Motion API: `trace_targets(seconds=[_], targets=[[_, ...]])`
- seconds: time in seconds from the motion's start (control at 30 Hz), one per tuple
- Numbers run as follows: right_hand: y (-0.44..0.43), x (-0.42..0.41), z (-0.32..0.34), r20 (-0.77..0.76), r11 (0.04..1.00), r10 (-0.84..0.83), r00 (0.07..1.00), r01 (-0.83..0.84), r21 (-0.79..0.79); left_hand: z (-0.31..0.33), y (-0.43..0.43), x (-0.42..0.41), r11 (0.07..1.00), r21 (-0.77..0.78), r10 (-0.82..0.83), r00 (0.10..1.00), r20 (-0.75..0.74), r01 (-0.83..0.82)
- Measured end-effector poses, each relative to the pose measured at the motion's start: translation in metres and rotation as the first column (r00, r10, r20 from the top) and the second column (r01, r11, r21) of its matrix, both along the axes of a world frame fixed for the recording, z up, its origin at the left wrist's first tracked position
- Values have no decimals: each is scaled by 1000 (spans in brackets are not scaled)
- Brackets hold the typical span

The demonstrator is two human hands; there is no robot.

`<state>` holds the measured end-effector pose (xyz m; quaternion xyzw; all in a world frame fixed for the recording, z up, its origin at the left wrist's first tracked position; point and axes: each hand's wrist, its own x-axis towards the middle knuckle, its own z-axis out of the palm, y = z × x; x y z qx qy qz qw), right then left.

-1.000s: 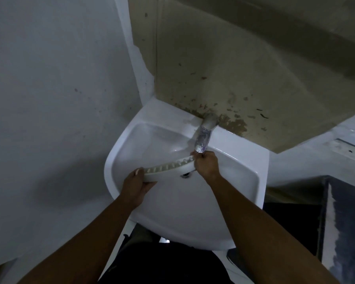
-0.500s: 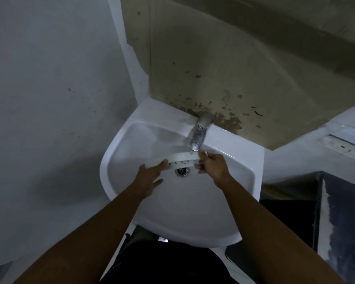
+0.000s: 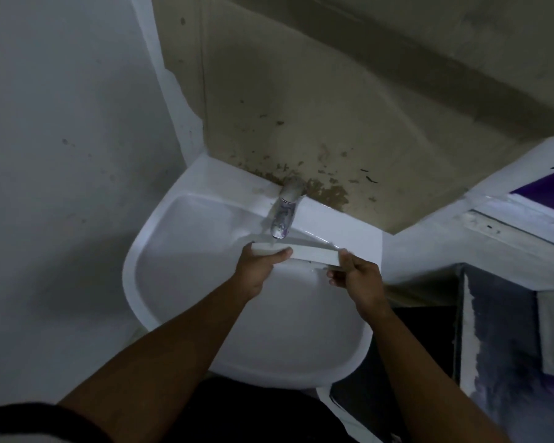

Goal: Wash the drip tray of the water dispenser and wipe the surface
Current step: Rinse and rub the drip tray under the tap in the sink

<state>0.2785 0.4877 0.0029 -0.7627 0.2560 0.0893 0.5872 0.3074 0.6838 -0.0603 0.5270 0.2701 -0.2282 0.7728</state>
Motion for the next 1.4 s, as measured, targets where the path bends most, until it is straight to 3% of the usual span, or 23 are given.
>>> trace_targets(seconds=[0.1, 0.47, 0.6, 0.7, 0.9, 1.03, 1.2, 1.27, 1.4], targets=[[-9, -8, 1, 7, 998, -44, 999, 43, 39, -2, -7, 5, 987, -99, 114, 988, -108, -124], [-13, -23, -7, 10, 975, -118, 993, 114, 190, 6, -9, 15, 920, -30, 369, 887, -277, -392], [-7, -18, -3, 22, 944, -128, 992, 115, 310, -2, 2, 17, 968, 3, 243, 927, -287, -253], [-5, -17, -7, 24, 950, -161, 987, 148, 276, -8, 4, 13, 992, -48, 103, 964, -245, -119], [-6, -13, -9, 64, 939, -254, 965, 230, 255, -3, 5, 11, 987, -133, -94, 995, -22, 90], [-6, -14, -5, 90, 953, -240, 967, 216, 213, 16, -2, 8, 999, -47, 10, 1000, -1, -10], [-5, -19, -5, 72, 982, -159, 985, 150, 114, 18, -3, 6, 973, 224, 73, 996, -57, -59], [0, -20, -3, 61, 976, -163, 985, 151, 160, 19, 0, 8, 952, 289, 125, 990, -67, -100], [10, -14, -1, 34, 971, -147, 988, 138, 193, 19, 8, 13, 969, 145, 226, 951, -212, -198]])
